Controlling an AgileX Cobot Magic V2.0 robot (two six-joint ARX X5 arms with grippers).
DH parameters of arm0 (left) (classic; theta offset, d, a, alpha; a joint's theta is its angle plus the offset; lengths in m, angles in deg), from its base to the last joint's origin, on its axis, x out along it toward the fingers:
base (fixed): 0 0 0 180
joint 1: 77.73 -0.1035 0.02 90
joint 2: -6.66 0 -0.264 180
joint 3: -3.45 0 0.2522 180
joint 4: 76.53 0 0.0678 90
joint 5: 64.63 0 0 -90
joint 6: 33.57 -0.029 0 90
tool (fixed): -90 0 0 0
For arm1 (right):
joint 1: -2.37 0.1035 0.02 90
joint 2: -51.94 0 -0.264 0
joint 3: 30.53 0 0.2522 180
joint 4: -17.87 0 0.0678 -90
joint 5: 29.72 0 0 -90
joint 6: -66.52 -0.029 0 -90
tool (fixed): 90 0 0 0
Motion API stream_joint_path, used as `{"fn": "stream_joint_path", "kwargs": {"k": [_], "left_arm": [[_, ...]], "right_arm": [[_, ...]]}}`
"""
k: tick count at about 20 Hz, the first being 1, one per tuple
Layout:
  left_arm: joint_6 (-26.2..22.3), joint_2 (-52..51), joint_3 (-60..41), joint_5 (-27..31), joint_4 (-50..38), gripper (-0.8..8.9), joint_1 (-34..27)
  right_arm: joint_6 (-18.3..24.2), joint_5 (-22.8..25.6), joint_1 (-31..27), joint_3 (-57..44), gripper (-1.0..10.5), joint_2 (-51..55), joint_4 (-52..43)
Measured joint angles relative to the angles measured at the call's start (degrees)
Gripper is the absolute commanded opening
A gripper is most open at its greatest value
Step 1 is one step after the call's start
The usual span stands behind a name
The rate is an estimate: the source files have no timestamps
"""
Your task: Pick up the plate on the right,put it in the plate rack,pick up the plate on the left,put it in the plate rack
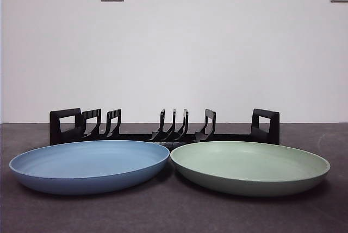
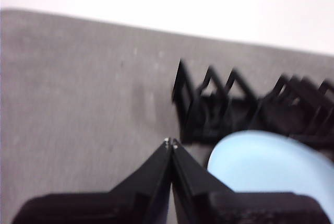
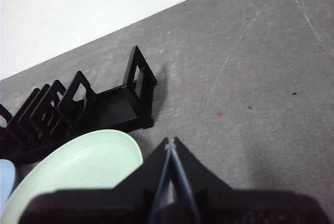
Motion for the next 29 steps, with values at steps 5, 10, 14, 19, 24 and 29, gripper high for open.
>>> {"fn": "stream_joint_path", "kwargs": {"k": [5,10,14,19,24,29], "left_arm": [[0.5,8.7,7.5,-1.8,-0.2,-0.07,0.0],[0.5,20.5,14.7,-5.4,-0.3,-0.07,0.0],[0.5,29.8,19.6,-9.9,-0.7,-0.07,0.0],[0.5,44.2,25.2,-23.1,-0.6,-0.05,0.1],[0.4,52.0,26.7,-26.8,0.5,1.16,3.1],[0.0,52.3,27.5,-23.6,0.5,3.21,7.7]], "right_arm": [[-0.3,0.0,0.0,6.7,-0.1,-8.2,2.0],[-0.4,-0.2,0.0,13.6,-0.1,-19.1,2.6],[0.4,-4.7,0.0,19.4,-0.1,-28.5,2.8],[2.4,-15.4,0.0,27.5,0.0,-44.8,3.5],[6.1,-19.5,0.0,35.4,2.8,-58.4,9.4],[9.0,-19.5,0.0,38.7,3.1,-64.8,10.4]]}}
